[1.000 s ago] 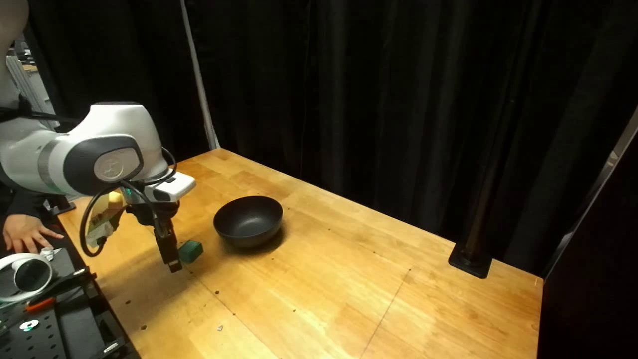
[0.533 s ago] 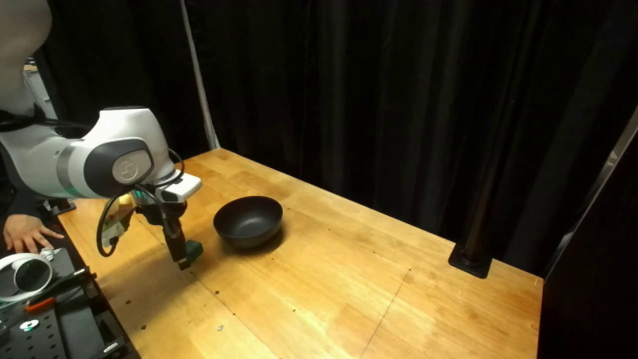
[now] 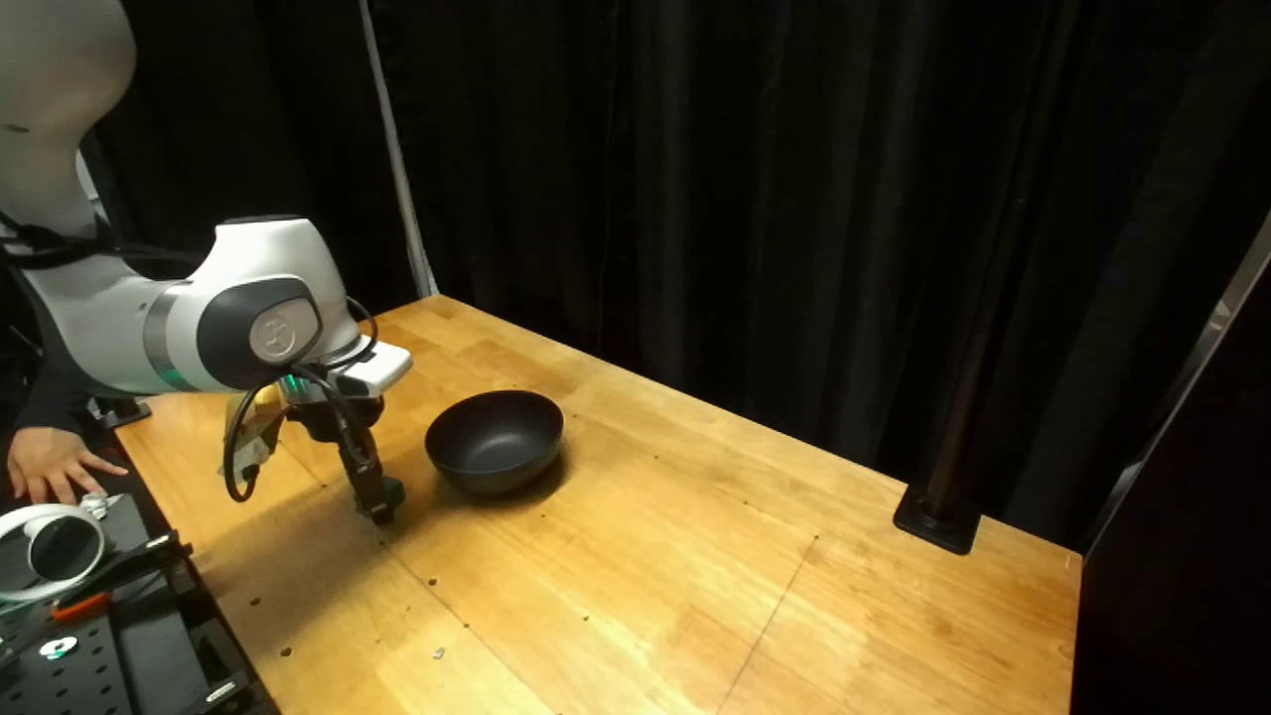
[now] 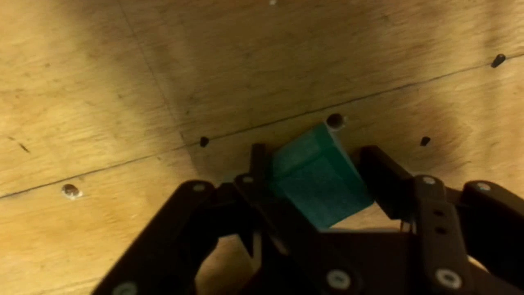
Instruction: Pick up the green object from the table and put it in the bowl
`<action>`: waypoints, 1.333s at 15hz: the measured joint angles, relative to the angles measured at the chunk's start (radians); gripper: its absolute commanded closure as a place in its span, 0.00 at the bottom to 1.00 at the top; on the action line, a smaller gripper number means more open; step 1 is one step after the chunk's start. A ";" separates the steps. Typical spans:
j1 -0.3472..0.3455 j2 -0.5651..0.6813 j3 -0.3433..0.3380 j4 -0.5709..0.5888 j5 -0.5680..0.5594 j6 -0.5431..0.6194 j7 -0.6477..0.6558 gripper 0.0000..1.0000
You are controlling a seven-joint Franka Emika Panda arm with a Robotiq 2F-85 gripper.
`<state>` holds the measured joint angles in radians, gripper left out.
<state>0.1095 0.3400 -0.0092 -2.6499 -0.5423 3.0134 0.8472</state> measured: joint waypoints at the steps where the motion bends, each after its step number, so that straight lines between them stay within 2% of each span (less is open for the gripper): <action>1: 0.001 -0.003 -0.001 0.000 0.000 0.000 0.001 0.66; 6: -0.003 -0.029 0.014 -0.005 0.047 -0.009 0.015 0.66; 10: 0.016 -0.168 0.022 -0.011 0.054 -0.072 0.057 0.66; 12: 0.041 -0.247 0.011 0.001 0.001 -0.117 0.112 0.66; 15: 0.057 -0.318 -0.006 0.047 -0.206 -0.184 0.272 0.66; 16: 0.057 -0.322 -0.008 0.066 -0.280 -0.202 0.329 0.44; 17: 0.056 -0.321 -0.010 0.083 -0.344 -0.219 0.380 0.16; 18: 0.056 -0.314 -0.011 0.097 -0.389 -0.236 0.415 0.14; 20: 0.055 -0.292 -0.013 0.115 -0.434 -0.253 0.453 0.02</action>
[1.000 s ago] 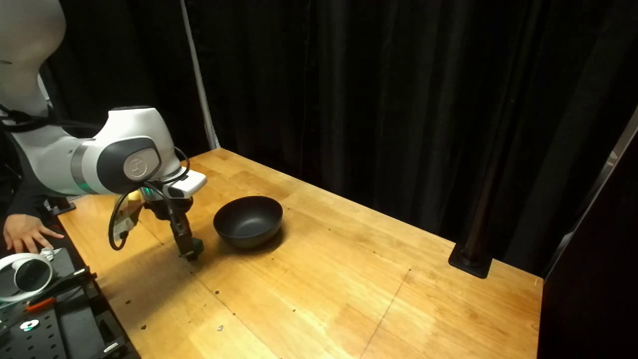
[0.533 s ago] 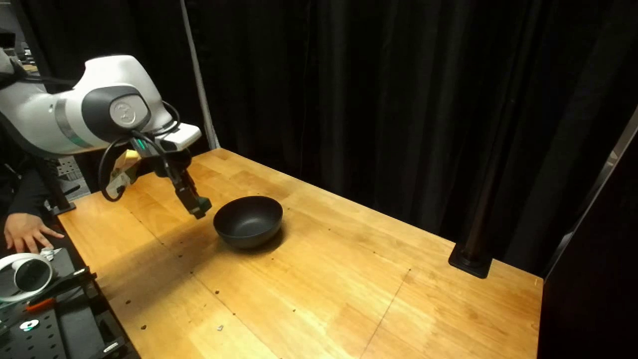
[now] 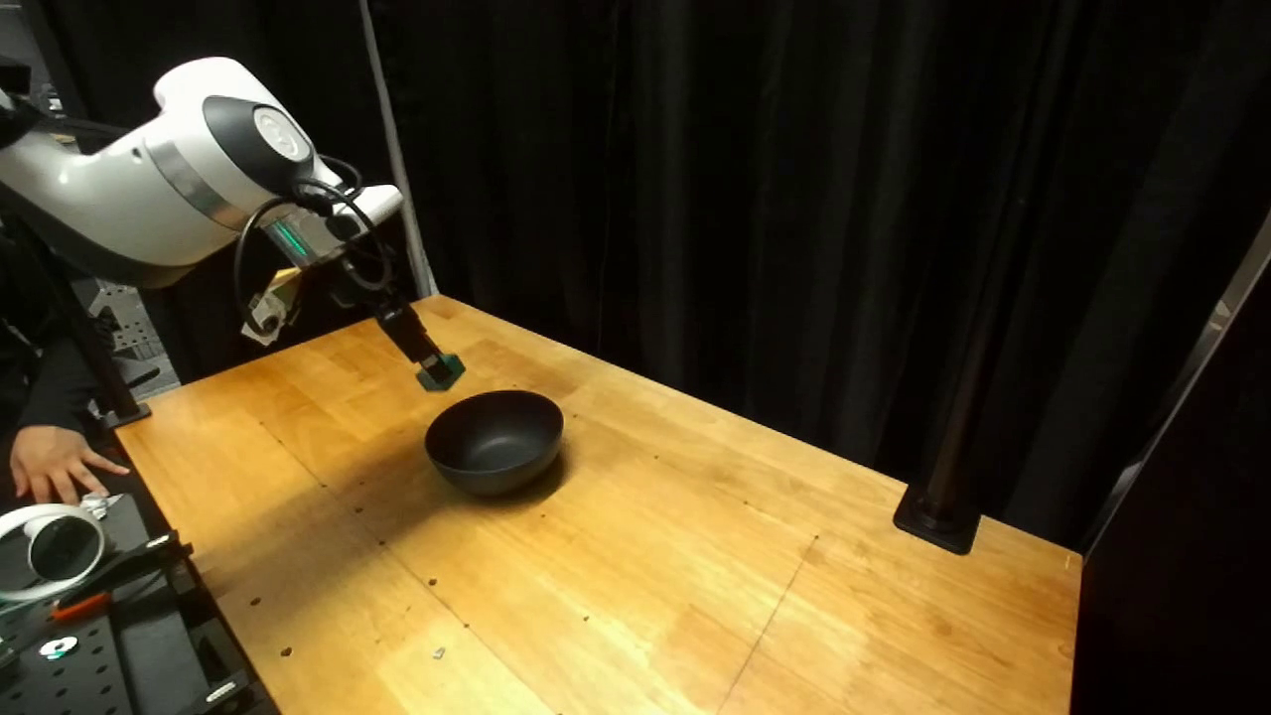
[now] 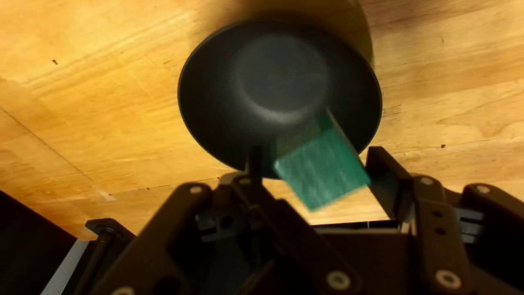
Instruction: Pick up the green object from the table and put it in the bowl
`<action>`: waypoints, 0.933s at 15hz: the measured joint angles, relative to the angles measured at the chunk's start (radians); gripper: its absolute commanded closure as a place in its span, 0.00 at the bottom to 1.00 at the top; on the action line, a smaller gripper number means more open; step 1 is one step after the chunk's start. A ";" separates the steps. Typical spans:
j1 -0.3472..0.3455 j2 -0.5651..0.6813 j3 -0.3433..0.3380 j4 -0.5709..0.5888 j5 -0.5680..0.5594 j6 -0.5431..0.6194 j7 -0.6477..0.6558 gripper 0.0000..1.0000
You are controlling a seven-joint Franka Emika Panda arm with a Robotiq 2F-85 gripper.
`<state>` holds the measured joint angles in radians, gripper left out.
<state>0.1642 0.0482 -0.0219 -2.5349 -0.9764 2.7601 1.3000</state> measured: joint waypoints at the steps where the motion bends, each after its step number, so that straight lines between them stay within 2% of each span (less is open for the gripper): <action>1: 0.000 0.013 -0.001 0.006 -0.007 -0.001 0.010 0.00; 4: 0.000 0.026 0.001 0.011 0.006 0.000 0.009 0.00; 5: 0.000 0.023 0.007 0.009 0.062 0.001 -0.028 0.00; 8: -0.018 0.021 0.050 -0.029 0.322 0.028 -0.249 0.01; 11: -0.108 0.025 0.187 -0.086 0.582 0.044 -0.483 0.00; 14: -0.253 0.040 0.411 -0.074 0.844 0.000 -0.712 0.00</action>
